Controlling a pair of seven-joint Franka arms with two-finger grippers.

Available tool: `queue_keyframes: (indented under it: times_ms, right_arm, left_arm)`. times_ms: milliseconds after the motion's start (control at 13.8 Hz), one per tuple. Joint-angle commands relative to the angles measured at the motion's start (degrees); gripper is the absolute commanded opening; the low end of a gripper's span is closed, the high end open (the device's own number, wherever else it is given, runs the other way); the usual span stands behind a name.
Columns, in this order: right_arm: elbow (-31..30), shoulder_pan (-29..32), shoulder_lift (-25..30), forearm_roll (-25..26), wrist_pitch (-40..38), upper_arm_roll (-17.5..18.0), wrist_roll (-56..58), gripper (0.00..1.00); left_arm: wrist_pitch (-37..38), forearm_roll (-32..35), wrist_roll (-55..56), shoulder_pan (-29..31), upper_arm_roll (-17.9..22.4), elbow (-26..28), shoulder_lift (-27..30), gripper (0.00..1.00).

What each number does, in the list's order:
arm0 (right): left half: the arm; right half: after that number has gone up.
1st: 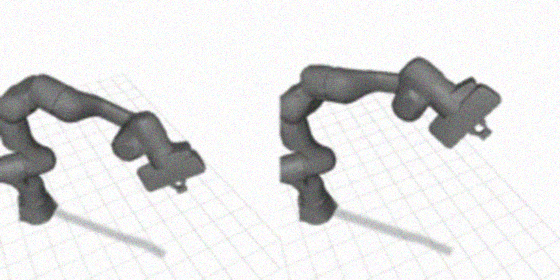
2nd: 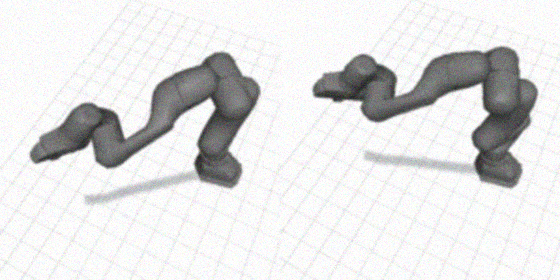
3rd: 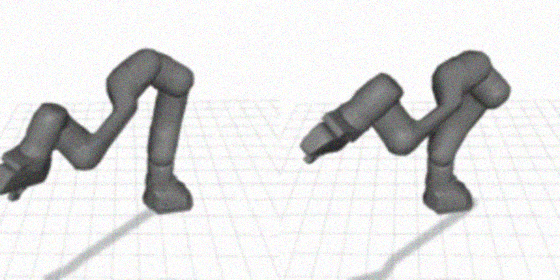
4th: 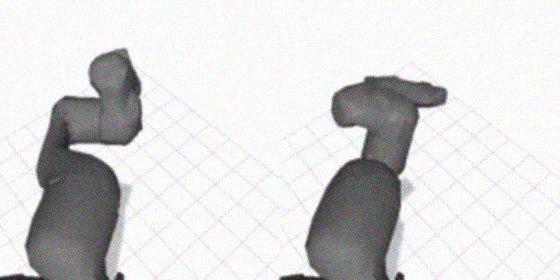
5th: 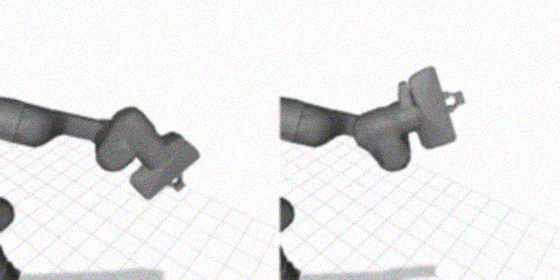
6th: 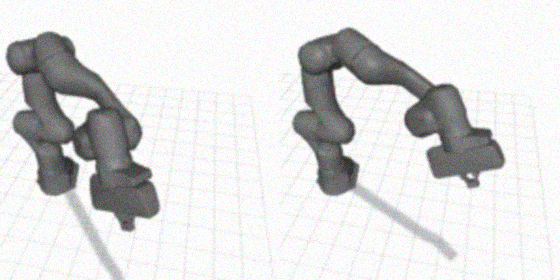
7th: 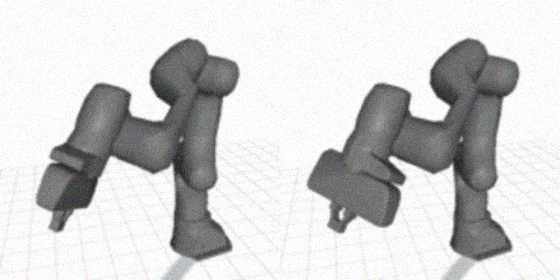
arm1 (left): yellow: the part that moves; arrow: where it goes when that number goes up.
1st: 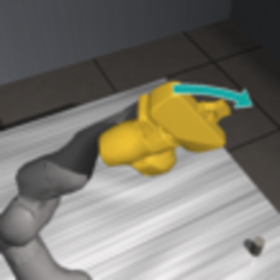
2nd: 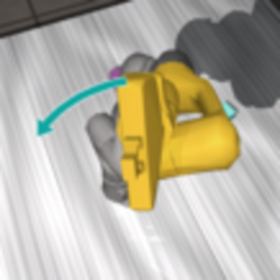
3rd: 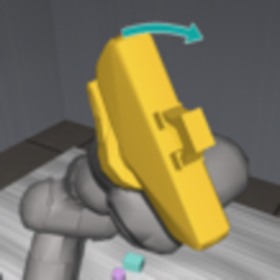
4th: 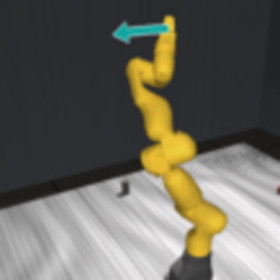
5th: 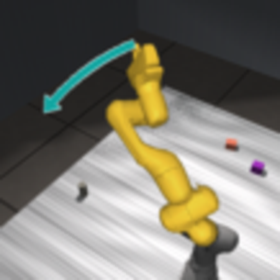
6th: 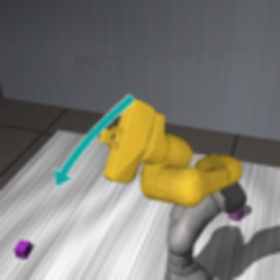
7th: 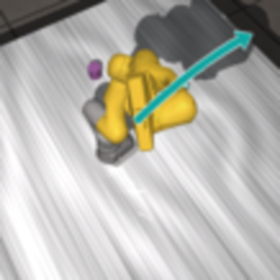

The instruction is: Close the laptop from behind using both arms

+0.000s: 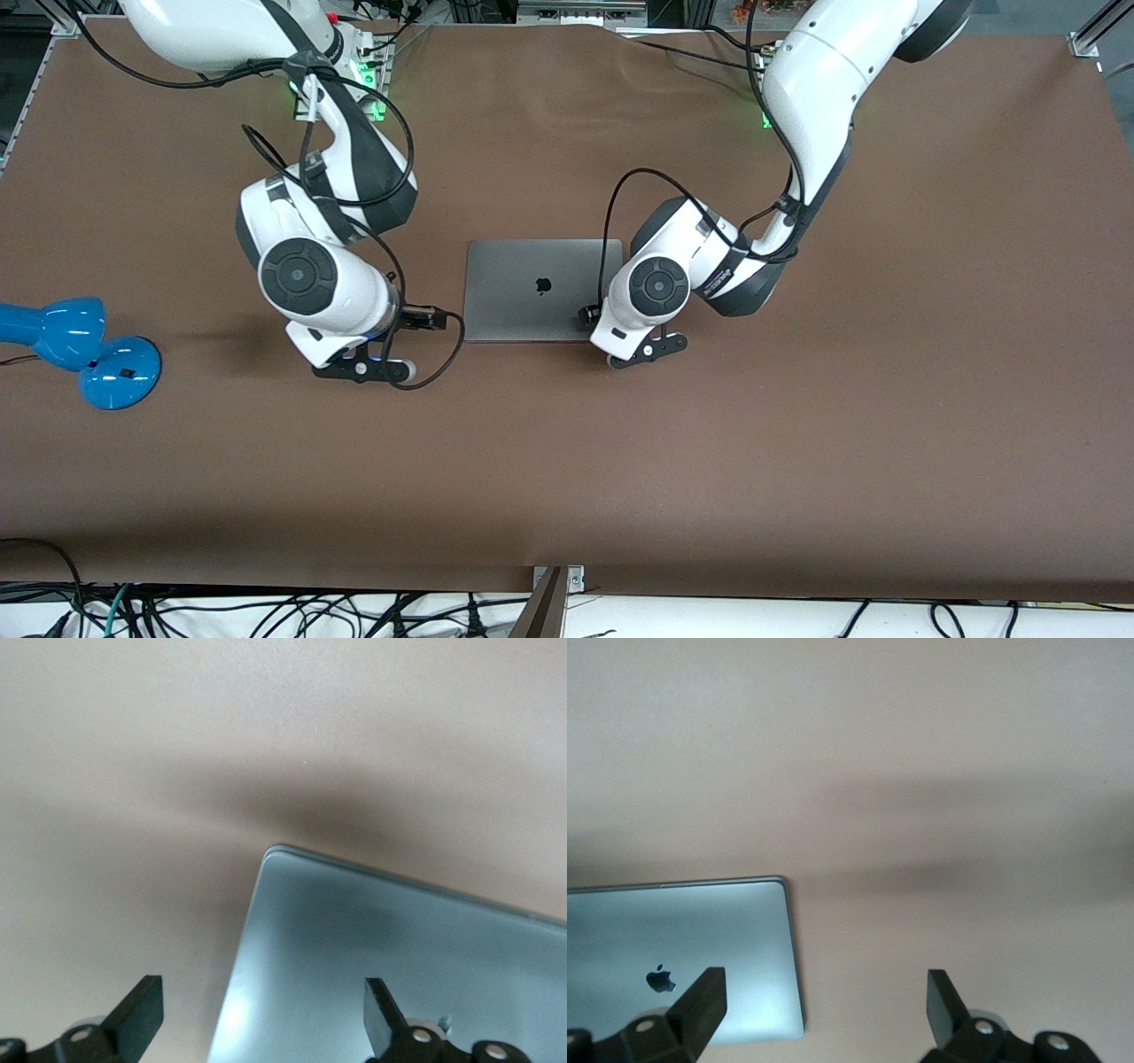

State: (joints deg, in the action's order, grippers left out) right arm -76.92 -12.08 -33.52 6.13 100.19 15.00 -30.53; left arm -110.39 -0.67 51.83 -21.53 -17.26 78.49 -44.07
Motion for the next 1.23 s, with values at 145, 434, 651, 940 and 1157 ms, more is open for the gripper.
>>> queue_keyframes:
  times_ms: [145, 434, 651, 940, 1157]
  right_arm:
    - [-13.8, 3.5, 14.4, -0.9, 6.4, -3.7, 1.3, 1.0]
    - [-18.7, 9.3, 23.1, -0.9, 5.6, -3.8, 14.8, 1.0]
    - [-19.8, 11.1, 27.6, -0.9, 2.3, -7.2, 24.1, 1.0]
    - [-19.5, 11.5, 32.0, -3.2, -3.1, -12.8, 35.3, 1.0]
    - [-19.2, 12.5, 36.0, -2.8, -9.7, -13.9, 36.2, 1.0]
  left_arm:
    - [9.2, 2.0, -4.0, 2.6, 0.2, 1.7, 9.3, 1.0]
    - [15.5, 3.3, -13.0, 6.7, -0.1, 1.8, 16.0, 1.0]
    - [17.8, 3.4, -23.3, 9.2, 1.7, 4.9, 22.8, 1.0]
    - [17.7, 3.3, -35.9, 10.4, 7.8, 13.8, 35.1, 1.0]
    - [17.7, 2.4, -43.1, 13.6, 10.8, 18.1, 41.8, 1.0]
